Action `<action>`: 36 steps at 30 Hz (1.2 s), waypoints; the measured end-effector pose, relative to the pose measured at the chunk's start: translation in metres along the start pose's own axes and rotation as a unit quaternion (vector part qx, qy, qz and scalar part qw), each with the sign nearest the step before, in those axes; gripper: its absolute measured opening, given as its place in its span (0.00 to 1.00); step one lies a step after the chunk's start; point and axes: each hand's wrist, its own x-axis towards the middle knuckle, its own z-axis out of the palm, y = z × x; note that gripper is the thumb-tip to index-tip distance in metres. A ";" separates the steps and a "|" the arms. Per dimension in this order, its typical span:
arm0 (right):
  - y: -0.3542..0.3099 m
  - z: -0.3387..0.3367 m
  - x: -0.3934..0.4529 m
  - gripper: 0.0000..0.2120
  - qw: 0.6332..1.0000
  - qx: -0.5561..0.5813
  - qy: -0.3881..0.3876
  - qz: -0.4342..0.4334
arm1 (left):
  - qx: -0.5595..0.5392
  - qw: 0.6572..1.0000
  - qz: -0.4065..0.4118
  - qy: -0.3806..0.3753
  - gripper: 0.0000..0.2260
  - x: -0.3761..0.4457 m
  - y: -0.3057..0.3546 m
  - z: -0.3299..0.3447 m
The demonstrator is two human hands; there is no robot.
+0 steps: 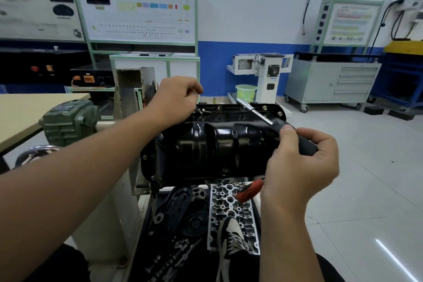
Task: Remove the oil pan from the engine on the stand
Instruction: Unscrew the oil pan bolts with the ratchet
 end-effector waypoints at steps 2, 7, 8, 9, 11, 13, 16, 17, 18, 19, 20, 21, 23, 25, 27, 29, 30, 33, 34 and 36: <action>-0.007 -0.003 0.004 0.10 0.996 -0.036 0.033 -0.079 | -0.020 0.999 0.025 0.009 0.09 -0.006 0.013 0.006; -0.008 -0.009 0.028 0.09 0.988 -0.072 0.065 -0.118 | -0.009 0.994 0.083 -0.064 0.08 -0.010 0.032 0.024; -0.006 -0.009 0.032 0.09 0.989 -0.075 0.062 -0.113 | -0.012 0.994 0.082 -0.075 0.08 -0.008 0.036 0.027; -0.004 -0.008 0.035 0.09 0.990 -0.078 0.056 -0.104 | -0.017 0.993 0.079 -0.083 0.08 -0.005 0.039 0.030; 0.002 -0.005 0.039 0.10 0.992 -0.085 0.043 -0.079 | -0.023 0.993 0.074 -0.090 0.09 0.002 0.047 0.038; 0.008 -0.001 0.041 0.10 0.994 -0.086 0.030 -0.058 | -0.020 0.993 0.073 -0.096 0.10 0.009 0.056 0.048; 0.014 0.003 0.044 0.10 0.993 -0.103 -0.009 -0.062 | -0.015 0.990 0.062 -0.126 0.12 0.018 0.063 0.062; 0.015 0.003 0.047 0.10 0.991 -0.118 -0.024 -0.066 | -0.010 0.989 0.057 -0.133 0.12 0.021 0.063 0.065; 0.015 0.002 0.050 0.10 0.988 -0.133 -0.037 -0.068 | -0.005 0.989 0.053 -0.136 0.12 0.023 0.063 0.066; 0.015 0.002 0.053 0.10 0.986 -0.146 -0.048 -0.069 | -0.002 0.990 0.049 -0.136 0.12 0.025 0.062 0.067; 0.014 0.001 0.057 0.09 0.983 -0.158 -0.059 -0.070 | -0.003 0.990 0.045 -0.135 0.12 0.026 0.062 0.066; 0.013 0.000 0.060 0.09 0.981 -0.167 -0.068 -0.070 | -0.004 0.990 0.044 -0.134 0.12 0.026 0.062 0.066; 0.011 0.000 0.064 0.09 0.978 -0.181 -0.079 -0.071 | -0.001 0.990 0.052 -0.133 0.11 0.025 0.063 0.065; 0.010 0.002 0.062 0.09 0.976 -0.186 -0.079 -0.078 | 0.004 0.990 0.060 -0.126 0.10 0.023 0.064 0.065; 0.009 0.006 0.058 0.09 0.975 -0.188 -0.074 -0.095 | 0.000 0.991 0.048 -0.123 0.09 0.022 0.064 0.064; 0.009 0.008 0.056 0.08 0.972 -0.192 -0.072 -0.112 | -0.009 0.992 0.031 -0.125 0.10 0.020 0.064 0.064; 0.009 0.009 0.056 0.08 0.971 -0.193 -0.077 -0.117 | -0.013 0.992 0.024 -0.126 0.11 0.020 0.064 0.063; 0.009 0.008 0.060 0.09 0.969 -0.191 -0.101 -0.122 | -0.036 0.991 0.002 -0.129 0.15 0.018 0.066 0.061; 0.009 0.006 0.062 0.10 0.967 -0.190 -0.112 -0.125 | -0.040 0.991 -0.003 -0.128 0.16 0.017 0.067 0.060; 0.009 0.002 0.064 0.11 0.962 -0.194 -0.135 -0.139 | -0.040 0.991 -0.008 -0.126 0.16 0.016 0.068 0.059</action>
